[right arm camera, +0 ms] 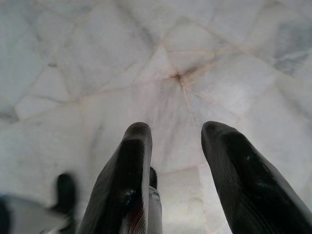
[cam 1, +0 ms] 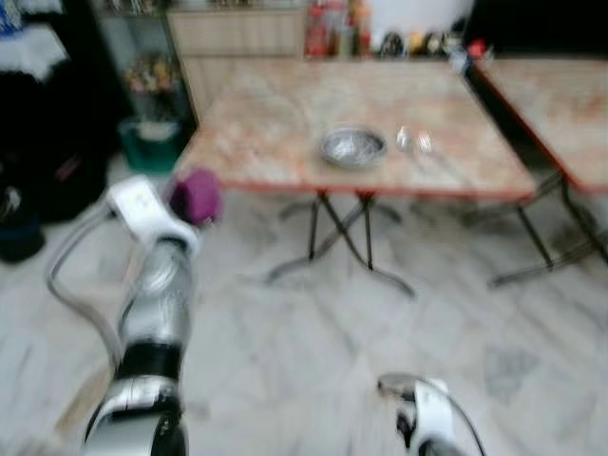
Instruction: Setting the table
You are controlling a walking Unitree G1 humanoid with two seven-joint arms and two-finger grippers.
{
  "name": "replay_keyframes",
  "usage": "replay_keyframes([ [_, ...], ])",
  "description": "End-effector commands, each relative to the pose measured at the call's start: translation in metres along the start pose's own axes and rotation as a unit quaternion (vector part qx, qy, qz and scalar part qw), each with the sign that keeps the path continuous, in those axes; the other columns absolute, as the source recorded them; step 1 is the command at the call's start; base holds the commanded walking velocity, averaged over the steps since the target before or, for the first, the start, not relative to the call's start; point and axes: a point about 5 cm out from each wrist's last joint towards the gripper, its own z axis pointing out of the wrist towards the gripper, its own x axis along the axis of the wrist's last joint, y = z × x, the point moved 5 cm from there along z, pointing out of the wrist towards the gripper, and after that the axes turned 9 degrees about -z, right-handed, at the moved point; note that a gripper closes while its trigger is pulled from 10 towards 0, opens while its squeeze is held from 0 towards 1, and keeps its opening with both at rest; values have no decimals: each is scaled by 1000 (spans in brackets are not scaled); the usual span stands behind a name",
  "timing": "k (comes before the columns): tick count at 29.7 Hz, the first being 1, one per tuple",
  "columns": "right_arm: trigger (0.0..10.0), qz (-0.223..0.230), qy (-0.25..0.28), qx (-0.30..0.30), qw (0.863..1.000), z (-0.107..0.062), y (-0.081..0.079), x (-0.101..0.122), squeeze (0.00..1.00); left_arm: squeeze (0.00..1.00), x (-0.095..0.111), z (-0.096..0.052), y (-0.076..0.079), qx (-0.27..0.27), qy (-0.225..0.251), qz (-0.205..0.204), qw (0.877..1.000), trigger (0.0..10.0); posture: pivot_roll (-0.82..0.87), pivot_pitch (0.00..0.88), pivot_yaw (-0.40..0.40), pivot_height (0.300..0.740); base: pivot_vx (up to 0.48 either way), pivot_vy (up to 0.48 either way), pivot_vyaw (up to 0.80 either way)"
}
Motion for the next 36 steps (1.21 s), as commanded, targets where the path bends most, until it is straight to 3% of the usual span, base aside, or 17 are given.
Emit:
replay_keyframes([
  [1, 10000, 2, 10, 4, 1000, 1, -4, 7, 0, 0, 11, 2, -4, 4, 13, 15, 1000, 10000, -32, 0, -27, 740, 0, 401, 0],
  [14, 10000, 3, 12, 6, 1000, 1, -5, 8, 0, 0, 14, 1, -3, 2, 21, 27, 999, 10000, -31, 12, -28, 740, 0, 0, 0],
  [36, 10000, 5, 9, 5, 1000, 1, -6, 6, 0, 0, 13, 3, 5, -15, 19, 39, 999, 10000, -27, 0, -17, 740, 331, 0, 0],
])
